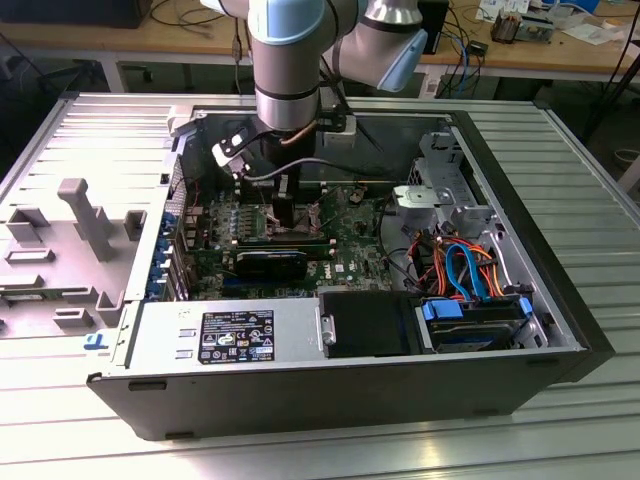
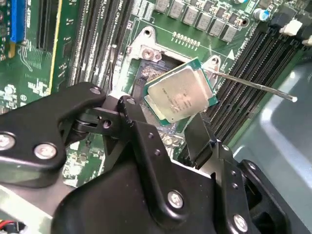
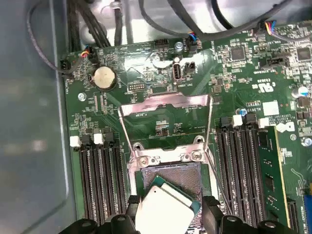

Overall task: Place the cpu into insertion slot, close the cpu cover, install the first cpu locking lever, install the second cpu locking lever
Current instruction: 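Place the cpu into insertion slot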

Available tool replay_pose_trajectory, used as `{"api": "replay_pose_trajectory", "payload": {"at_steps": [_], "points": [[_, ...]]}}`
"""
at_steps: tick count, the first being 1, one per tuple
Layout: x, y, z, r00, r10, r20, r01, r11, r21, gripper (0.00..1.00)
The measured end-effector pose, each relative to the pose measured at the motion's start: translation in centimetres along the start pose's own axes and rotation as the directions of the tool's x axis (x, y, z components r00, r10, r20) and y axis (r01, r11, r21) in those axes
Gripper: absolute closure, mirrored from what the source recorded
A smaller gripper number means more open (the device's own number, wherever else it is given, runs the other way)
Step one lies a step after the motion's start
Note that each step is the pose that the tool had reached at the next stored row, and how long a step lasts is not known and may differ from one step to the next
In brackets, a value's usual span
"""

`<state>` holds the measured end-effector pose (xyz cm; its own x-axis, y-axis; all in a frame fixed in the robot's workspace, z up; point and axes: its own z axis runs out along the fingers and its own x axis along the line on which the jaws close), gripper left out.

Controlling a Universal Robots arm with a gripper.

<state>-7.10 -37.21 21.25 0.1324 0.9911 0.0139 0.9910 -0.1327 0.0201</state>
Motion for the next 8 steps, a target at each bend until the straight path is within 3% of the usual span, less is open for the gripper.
{"api": "replay_pose_trajectory", "payload": {"at_steps": [1, 2, 4, 8], "points": [[-0.01, -0.11, 0.26, 0.9972, 0.074, 0.0013, -0.074, 0.9972, -0.0012, 0.39], [-0.02, -0.13, 0.48, 0.9913, 0.132, 0.0024, -0.132, 0.9913, -0.0021, 0.39], [-0.03, -0.14, 0.64, 0.9797, 0.201, 0.0041, -0.201, 0.9797, -0.0032, 0.39], [-0.01, -0.14, 0.67, 0.9660, 0.259, 0.0046, -0.259, 0.9660, -0.0044, 0.39]]}}
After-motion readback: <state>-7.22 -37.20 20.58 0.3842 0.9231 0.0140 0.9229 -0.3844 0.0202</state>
